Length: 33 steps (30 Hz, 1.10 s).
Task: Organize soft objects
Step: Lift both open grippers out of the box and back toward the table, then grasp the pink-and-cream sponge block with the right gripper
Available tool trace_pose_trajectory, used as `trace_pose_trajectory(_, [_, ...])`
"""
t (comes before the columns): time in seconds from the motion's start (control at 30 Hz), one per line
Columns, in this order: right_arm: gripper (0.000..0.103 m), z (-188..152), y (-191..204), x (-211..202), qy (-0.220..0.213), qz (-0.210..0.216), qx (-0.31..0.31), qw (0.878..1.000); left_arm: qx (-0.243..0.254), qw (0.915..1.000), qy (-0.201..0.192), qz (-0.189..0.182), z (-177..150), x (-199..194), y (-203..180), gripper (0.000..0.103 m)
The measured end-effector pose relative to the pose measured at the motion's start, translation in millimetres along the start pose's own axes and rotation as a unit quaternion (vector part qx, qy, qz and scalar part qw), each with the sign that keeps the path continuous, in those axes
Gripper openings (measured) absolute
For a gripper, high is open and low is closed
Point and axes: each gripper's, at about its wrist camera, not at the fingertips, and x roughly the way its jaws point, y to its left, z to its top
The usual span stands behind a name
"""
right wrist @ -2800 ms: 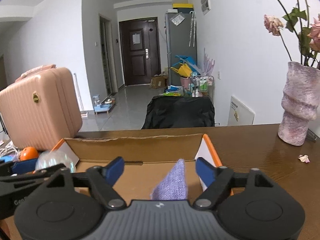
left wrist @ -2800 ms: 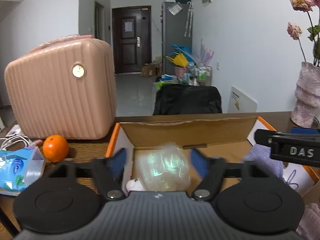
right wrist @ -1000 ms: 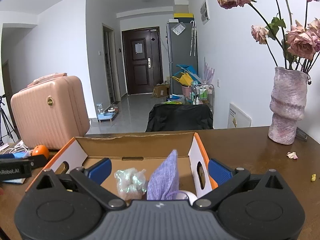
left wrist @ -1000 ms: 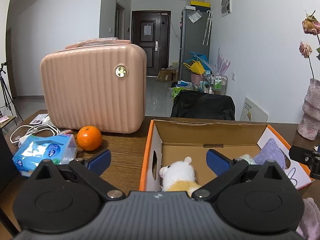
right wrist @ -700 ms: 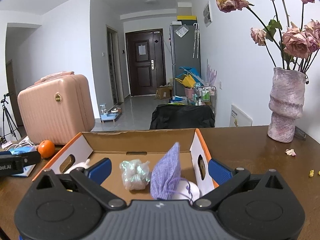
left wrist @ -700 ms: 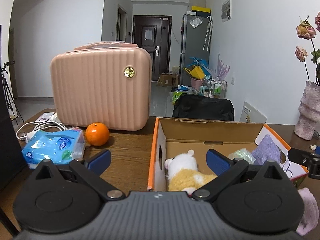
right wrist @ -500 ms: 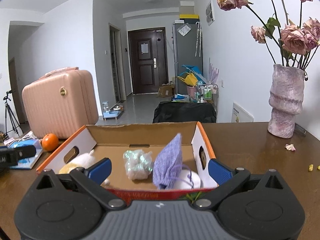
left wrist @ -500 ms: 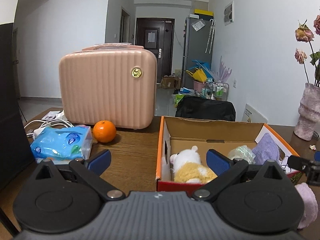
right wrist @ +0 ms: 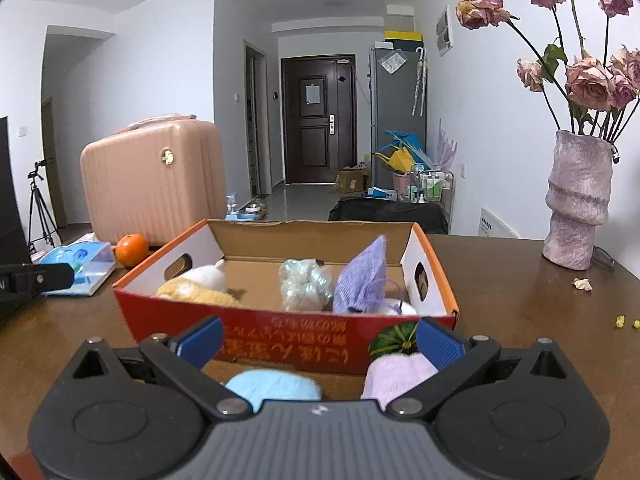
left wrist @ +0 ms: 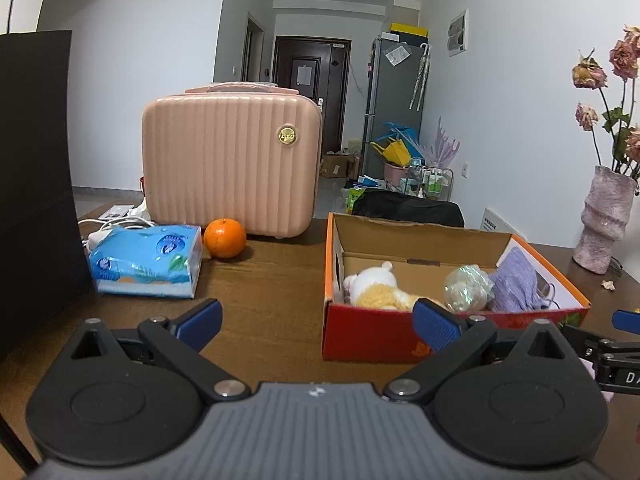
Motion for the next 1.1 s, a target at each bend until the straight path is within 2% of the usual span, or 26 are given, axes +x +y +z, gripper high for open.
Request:
trace_pose_trajectory(0.3, [0.103, -23, 12, -22, 0.004, 0.007, -0.010, 1.000, 0.000, 0.9999, 0.002, -0.012, -20, -28, 2, 0.103])
trace_pose_trajectory(0.73, [0.103, -45, 27, -45, 0.018, 0.031, 0.002, 0.999, 0.012, 0.9994, 0.026, -0.021, -43, -51, 10, 0.103])
trace_pose_trajectory(1.1, [0.103, -55, 43, -53, 0.074, 0.076, 0.082, 0.991, 0.018, 0.9984, 0.047, -0.024, -55, -57, 29, 0.103])
